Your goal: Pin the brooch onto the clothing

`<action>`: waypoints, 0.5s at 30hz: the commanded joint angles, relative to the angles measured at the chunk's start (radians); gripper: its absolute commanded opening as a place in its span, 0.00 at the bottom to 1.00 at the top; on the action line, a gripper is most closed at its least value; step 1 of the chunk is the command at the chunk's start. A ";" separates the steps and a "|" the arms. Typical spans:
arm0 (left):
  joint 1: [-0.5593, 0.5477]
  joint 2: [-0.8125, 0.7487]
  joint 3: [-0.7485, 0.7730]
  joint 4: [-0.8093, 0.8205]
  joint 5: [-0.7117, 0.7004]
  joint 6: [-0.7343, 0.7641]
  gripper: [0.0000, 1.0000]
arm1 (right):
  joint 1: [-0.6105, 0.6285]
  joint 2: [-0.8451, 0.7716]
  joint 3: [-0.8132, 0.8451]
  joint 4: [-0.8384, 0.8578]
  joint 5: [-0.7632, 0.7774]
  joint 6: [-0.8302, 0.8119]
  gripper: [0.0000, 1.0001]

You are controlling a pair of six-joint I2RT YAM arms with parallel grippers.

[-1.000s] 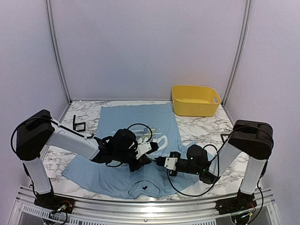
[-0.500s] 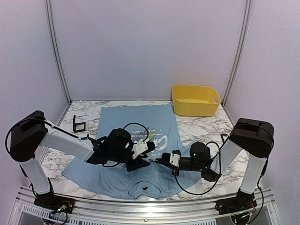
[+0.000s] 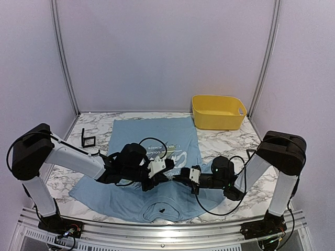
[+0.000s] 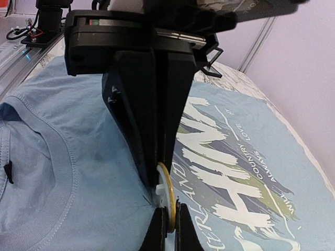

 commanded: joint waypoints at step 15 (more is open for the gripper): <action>0.005 -0.048 -0.026 0.035 0.139 -0.069 0.00 | -0.012 0.065 0.018 -0.002 0.060 0.036 0.33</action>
